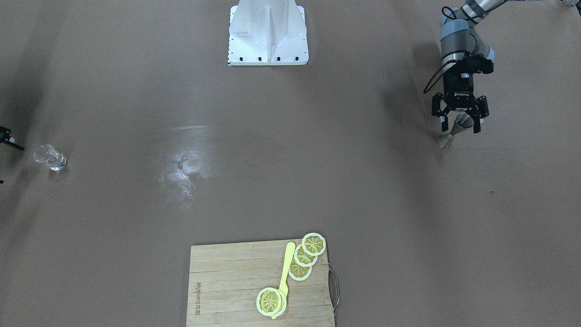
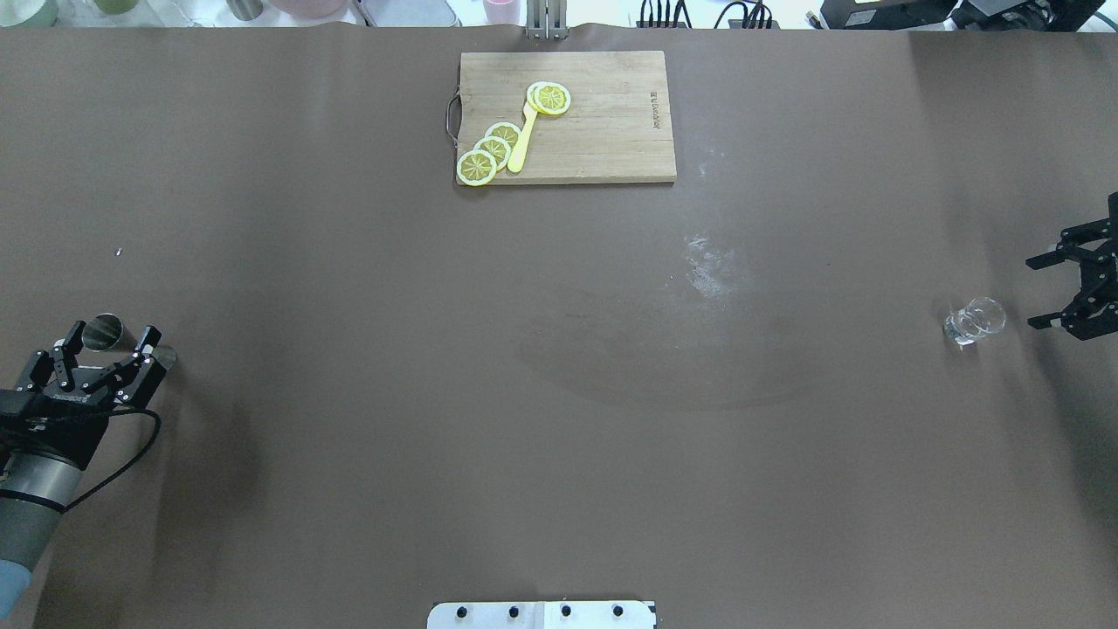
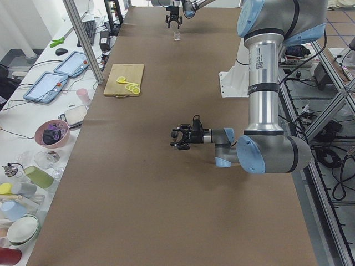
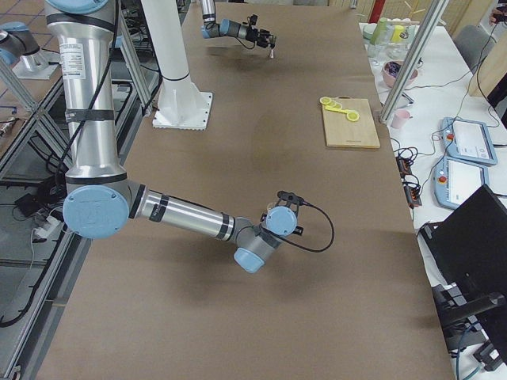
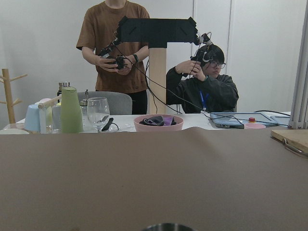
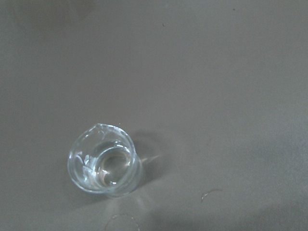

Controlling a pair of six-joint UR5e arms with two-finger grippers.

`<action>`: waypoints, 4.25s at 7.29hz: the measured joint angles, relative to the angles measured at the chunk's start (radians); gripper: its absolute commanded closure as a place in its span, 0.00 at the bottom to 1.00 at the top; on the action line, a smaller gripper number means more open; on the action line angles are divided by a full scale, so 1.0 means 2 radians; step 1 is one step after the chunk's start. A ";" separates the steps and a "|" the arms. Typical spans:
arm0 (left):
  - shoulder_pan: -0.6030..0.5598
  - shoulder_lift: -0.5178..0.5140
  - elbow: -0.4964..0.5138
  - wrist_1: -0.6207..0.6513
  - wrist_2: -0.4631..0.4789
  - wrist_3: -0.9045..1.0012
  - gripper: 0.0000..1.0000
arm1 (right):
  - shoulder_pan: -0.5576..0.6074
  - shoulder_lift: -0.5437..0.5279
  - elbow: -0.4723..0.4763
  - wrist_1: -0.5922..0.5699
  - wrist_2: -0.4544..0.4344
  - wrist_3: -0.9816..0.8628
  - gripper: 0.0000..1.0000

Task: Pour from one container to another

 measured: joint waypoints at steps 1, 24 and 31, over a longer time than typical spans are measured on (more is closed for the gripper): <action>0.003 0.000 0.001 0.001 0.000 -0.004 0.05 | 0.000 -0.001 -0.003 0.006 0.011 -0.002 0.00; 0.019 -0.012 0.021 0.025 0.014 -0.035 0.36 | -0.045 0.017 -0.091 0.279 -0.030 0.152 0.00; 0.019 -0.012 0.021 0.025 0.012 -0.036 0.52 | -0.067 0.034 -0.095 0.279 -0.046 0.165 0.15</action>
